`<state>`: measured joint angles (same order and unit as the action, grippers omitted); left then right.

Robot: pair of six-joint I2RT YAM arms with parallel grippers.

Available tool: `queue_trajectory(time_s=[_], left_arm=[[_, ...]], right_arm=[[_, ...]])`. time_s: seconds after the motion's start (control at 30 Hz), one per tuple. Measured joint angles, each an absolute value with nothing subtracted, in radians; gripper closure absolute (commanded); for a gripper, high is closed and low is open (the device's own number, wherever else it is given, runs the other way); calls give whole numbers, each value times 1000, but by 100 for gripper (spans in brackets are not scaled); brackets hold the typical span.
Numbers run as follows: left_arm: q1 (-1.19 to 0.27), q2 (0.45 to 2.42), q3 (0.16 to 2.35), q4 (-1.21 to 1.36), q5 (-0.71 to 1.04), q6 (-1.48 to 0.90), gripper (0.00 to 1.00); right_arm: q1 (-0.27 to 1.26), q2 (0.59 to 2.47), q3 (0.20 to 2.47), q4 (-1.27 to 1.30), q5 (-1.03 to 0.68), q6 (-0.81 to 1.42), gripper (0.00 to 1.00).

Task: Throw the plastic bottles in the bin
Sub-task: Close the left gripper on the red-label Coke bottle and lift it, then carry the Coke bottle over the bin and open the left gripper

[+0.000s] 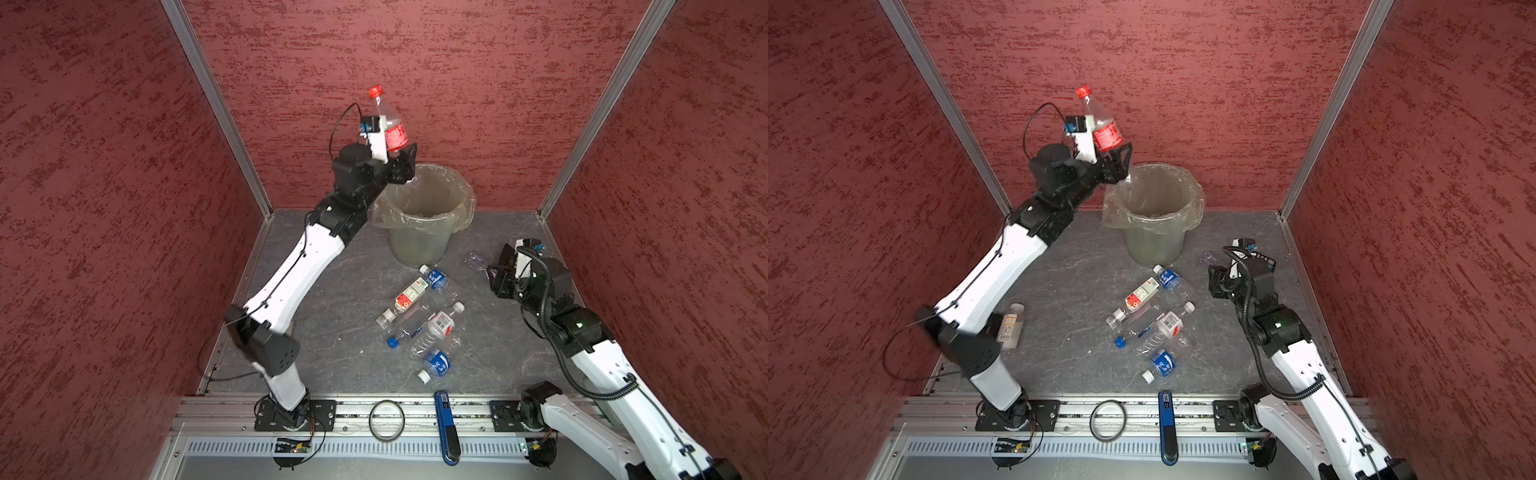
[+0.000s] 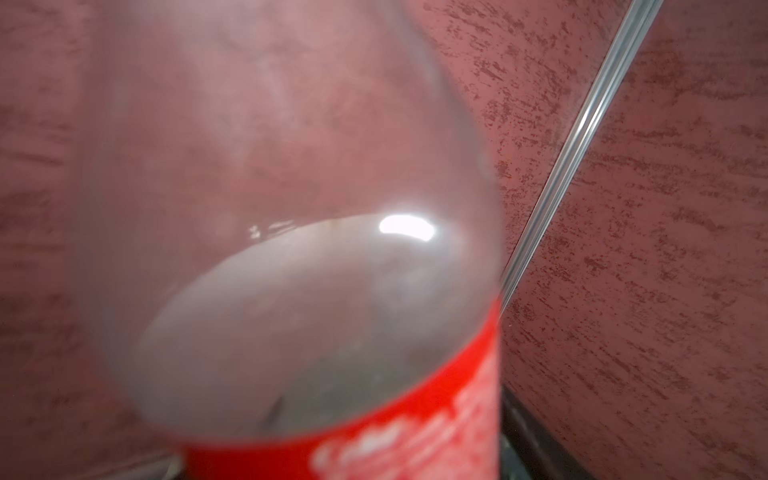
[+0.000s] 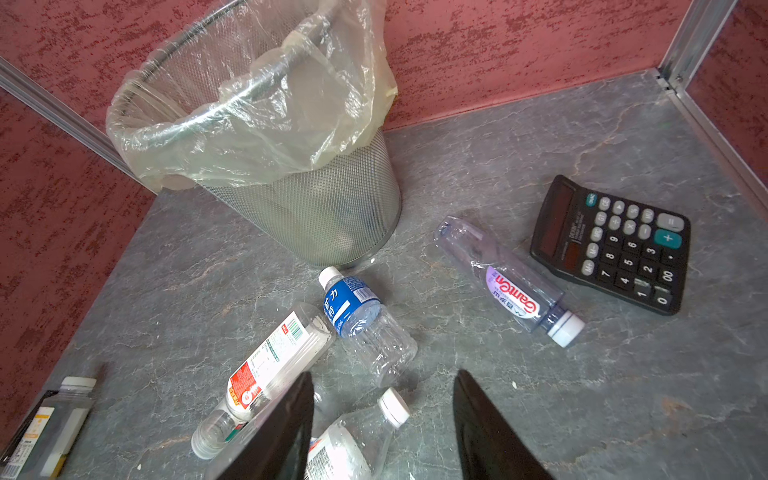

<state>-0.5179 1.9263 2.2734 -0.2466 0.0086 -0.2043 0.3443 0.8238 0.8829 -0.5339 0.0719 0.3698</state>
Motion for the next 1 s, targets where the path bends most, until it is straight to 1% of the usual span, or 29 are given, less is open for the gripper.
queue_trajectory(time_s=[0.07,0.1,0.13,0.17,0.27,0.3,0.4,0.47,0.57,0.77,1.0], left_arm=[[-502,2165,2609,-326,67,-228,0],[-496,2211,2643,-334,83,-237,0],[-493,2215,2604,-354,90,-243,0],[-492,2188,2517,-359,84,-242,0],[-501,2061,2243,-341,60,-219,0],[-507,2028,2199,-342,56,-213,0],[-535,1934,2156,-336,39,-186,0],[-566,1835,2119,-314,18,-155,0],[-611,1689,2041,-266,-1,-123,0],[-633,1454,1814,-208,-37,-109,0],[-640,1305,1499,-226,-70,-108,0]], right_arm=[[344,810,884,-546,76,370,43],[344,804,884,-554,79,369,43],[344,799,886,-564,83,369,43],[344,792,889,-574,85,368,43],[344,774,889,-586,94,366,42],[344,772,889,-589,95,366,41],[344,777,889,-595,99,367,30],[344,793,890,-596,102,366,23],[344,823,892,-596,111,366,16],[344,902,914,-596,131,366,12],[343,996,965,-595,157,360,8]])
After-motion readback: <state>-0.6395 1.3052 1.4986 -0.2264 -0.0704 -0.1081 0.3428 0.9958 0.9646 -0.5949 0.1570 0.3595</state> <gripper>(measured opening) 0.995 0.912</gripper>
